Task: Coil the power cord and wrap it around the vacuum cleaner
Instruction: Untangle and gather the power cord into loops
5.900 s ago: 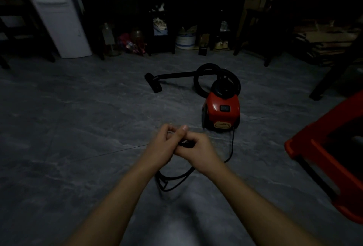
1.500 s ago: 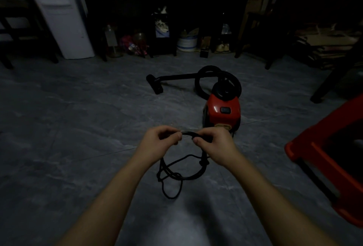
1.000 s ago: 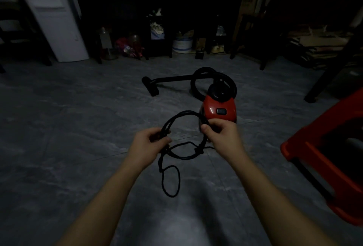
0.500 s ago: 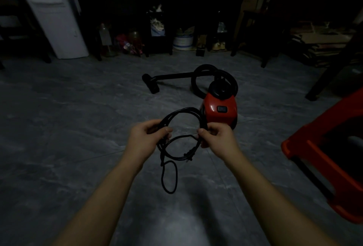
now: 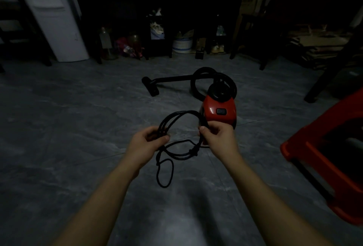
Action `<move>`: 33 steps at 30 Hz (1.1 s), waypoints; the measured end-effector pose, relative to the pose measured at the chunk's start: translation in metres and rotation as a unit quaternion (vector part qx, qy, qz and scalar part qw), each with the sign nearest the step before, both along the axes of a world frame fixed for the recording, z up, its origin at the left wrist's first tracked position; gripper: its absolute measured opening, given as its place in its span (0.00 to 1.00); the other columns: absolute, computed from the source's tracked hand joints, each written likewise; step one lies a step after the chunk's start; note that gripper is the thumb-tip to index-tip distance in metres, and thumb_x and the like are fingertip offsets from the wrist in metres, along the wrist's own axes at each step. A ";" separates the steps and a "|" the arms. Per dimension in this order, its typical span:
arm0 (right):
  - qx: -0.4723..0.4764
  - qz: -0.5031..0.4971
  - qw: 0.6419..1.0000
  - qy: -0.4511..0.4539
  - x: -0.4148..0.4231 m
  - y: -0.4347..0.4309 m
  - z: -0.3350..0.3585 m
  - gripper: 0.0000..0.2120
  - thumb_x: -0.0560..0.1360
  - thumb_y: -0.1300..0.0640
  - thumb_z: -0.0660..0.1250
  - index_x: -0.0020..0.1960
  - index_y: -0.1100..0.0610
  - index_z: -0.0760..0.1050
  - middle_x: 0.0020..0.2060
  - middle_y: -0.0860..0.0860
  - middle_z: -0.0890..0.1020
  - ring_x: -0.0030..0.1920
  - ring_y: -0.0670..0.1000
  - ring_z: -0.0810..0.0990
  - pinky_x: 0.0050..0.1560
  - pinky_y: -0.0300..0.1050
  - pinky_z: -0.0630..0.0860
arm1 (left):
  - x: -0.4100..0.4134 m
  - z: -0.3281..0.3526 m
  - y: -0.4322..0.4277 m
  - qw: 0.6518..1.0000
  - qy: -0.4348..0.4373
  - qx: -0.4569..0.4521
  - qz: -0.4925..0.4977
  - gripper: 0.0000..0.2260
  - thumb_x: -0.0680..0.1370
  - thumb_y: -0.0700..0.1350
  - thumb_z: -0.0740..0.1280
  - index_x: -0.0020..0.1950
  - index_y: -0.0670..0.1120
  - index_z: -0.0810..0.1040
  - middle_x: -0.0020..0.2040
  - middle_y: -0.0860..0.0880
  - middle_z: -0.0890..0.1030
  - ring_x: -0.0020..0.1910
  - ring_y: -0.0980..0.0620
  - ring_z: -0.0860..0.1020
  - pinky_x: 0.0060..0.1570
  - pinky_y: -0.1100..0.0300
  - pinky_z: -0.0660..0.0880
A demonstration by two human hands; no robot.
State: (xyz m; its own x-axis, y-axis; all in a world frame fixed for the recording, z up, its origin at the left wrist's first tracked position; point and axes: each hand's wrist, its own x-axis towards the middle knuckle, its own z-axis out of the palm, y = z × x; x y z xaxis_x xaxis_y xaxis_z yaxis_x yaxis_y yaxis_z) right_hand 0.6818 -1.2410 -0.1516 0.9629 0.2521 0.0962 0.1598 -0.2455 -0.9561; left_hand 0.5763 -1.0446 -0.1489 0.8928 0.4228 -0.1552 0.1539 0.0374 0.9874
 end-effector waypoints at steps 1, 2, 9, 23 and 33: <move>-0.014 -0.008 1.000 -0.014 0.003 -0.003 -0.001 0.05 0.76 0.59 0.70 0.44 0.56 0.84 0.36 0.51 0.86 0.37 0.49 0.85 0.38 0.44 0.81 | 0.000 0.000 0.001 1.000 -0.005 0.005 0.003 0.10 0.73 0.39 0.75 0.52 0.49 0.84 0.50 0.46 0.86 0.52 0.49 0.84 0.55 0.53 0.81; -0.024 -0.017 0.999 -0.025 0.006 -0.005 -0.002 0.05 0.76 0.59 0.71 0.43 0.56 0.84 0.35 0.50 0.86 0.37 0.50 0.85 0.39 0.46 0.82 | -0.001 0.001 0.001 1.000 -0.011 0.012 0.004 0.09 0.73 0.38 0.74 0.52 0.48 0.84 0.50 0.45 0.86 0.51 0.48 0.84 0.54 0.52 0.81; -0.010 0.002 1.000 -0.001 0.007 -0.012 0.000 0.04 0.76 0.62 0.71 0.44 0.60 0.83 0.36 0.53 0.86 0.32 0.43 0.82 0.34 0.35 0.76 | 0.003 -0.001 -0.005 0.998 -0.024 0.052 0.009 0.10 0.73 0.39 0.75 0.53 0.44 0.85 0.47 0.46 0.87 0.47 0.48 0.85 0.50 0.58 0.82; -0.125 0.042 0.987 -0.089 0.008 -0.019 0.003 0.11 0.74 0.54 0.74 0.55 0.51 0.83 0.46 0.43 0.84 0.46 0.42 0.81 0.48 0.38 0.78 | 0.003 -0.010 -0.008 0.972 -0.009 0.224 -0.070 0.10 0.75 0.36 0.73 0.53 0.48 0.86 0.42 0.60 0.84 0.41 0.67 0.82 0.47 0.69 0.79; -0.296 0.206 0.925 -0.120 -0.008 -0.004 0.002 0.08 0.74 0.48 0.71 0.53 0.45 0.84 0.43 0.39 0.83 0.39 0.35 0.77 0.41 0.35 0.71 | 0.001 -0.010 -0.020 0.946 0.012 0.298 -0.129 0.11 0.74 0.39 0.73 0.53 0.52 0.86 0.40 0.62 0.83 0.40 0.67 0.81 0.38 0.74 0.73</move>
